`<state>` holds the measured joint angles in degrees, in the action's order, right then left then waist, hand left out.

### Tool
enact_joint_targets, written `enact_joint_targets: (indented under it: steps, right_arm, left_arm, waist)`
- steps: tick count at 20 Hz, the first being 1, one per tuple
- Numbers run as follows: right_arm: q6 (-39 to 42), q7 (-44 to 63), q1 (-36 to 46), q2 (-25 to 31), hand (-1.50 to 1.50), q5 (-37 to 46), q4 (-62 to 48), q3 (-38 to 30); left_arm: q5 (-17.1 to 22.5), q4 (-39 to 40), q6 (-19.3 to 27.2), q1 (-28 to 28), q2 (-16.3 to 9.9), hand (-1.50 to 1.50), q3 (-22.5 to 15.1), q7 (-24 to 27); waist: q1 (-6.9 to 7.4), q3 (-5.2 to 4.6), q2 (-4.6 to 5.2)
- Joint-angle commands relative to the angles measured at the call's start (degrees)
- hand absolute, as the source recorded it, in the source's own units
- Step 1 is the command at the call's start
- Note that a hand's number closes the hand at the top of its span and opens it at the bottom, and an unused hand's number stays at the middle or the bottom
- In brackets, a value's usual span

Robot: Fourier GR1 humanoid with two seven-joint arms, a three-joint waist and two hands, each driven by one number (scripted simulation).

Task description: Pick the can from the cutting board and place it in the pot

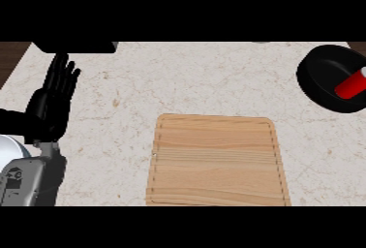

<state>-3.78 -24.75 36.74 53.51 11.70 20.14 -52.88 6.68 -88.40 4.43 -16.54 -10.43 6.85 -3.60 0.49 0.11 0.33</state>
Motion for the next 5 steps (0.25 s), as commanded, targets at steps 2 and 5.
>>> enact_joint_targets:
  steps: [2, 5]
  right_arm:
    - [4.05, -3.63, -6.64, 3.05, -1.50, -3.91, -1.33, -2.11]
    - [7.33, -6.62, -9.80, 5.94, -1.50, -4.91, -5.04, -3.33]
  left_arm:
    - [-1.09, 1.92, 0.71, -0.64, 0.65, 0.00, -0.14, 1.19]
    - [1.02, -0.62, -1.22, 1.47, -0.46, 0.00, 1.19, 1.36]
  waist:
    - [-0.48, -0.03, -0.14]
    - [0.12, 0.08, 0.00]
